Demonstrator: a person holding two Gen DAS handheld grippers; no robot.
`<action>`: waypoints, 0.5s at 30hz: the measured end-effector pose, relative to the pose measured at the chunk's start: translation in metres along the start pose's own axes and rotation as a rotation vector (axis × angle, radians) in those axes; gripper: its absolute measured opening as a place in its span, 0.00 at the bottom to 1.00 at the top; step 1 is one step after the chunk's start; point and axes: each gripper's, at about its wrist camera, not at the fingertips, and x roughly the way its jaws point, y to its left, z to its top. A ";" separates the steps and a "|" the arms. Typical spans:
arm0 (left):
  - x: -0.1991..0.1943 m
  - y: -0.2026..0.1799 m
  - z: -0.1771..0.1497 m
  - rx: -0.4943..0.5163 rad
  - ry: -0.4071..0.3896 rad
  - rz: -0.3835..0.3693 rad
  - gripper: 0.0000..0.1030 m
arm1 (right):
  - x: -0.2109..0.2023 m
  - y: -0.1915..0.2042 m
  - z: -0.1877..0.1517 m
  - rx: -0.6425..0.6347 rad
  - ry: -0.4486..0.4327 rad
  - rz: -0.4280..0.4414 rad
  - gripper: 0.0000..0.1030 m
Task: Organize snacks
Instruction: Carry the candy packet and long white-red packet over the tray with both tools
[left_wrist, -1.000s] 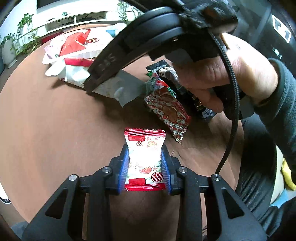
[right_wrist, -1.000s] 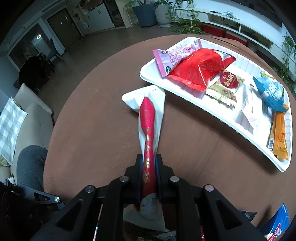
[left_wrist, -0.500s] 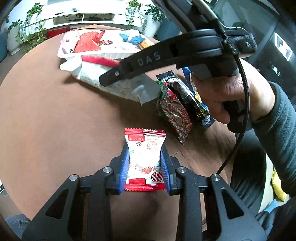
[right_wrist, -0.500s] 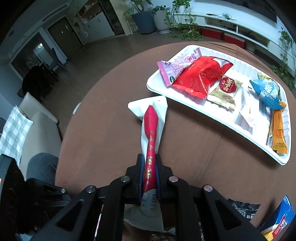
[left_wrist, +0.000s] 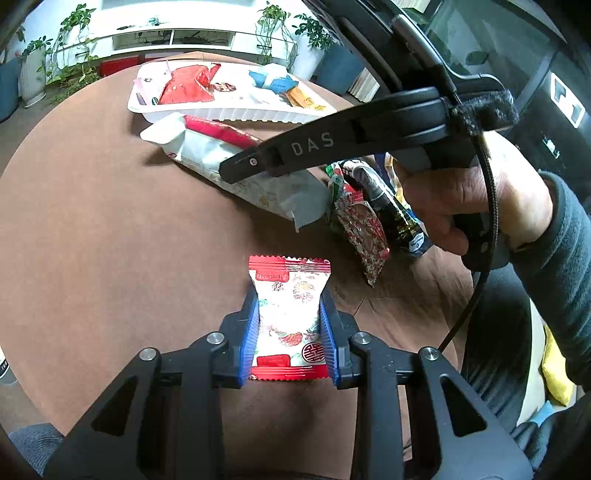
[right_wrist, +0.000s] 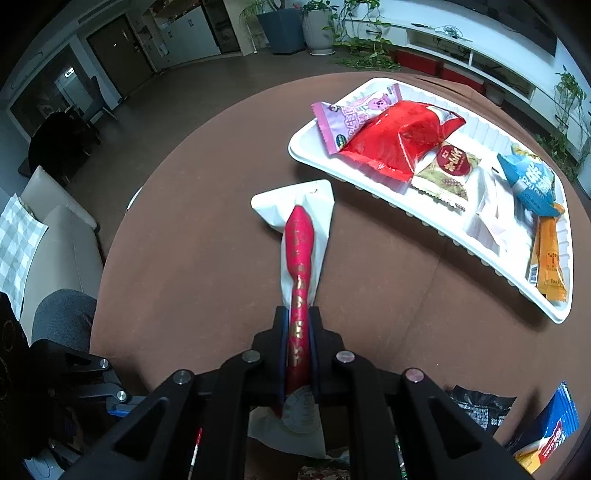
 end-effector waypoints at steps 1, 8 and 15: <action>-0.002 0.001 0.000 -0.004 -0.005 -0.001 0.27 | -0.003 -0.001 -0.001 0.009 -0.008 0.004 0.10; -0.019 0.007 0.003 -0.021 -0.049 -0.004 0.27 | -0.025 -0.015 -0.004 0.064 -0.064 0.047 0.10; -0.039 0.014 0.015 -0.041 -0.097 -0.001 0.27 | -0.054 -0.026 -0.007 0.115 -0.129 0.093 0.10</action>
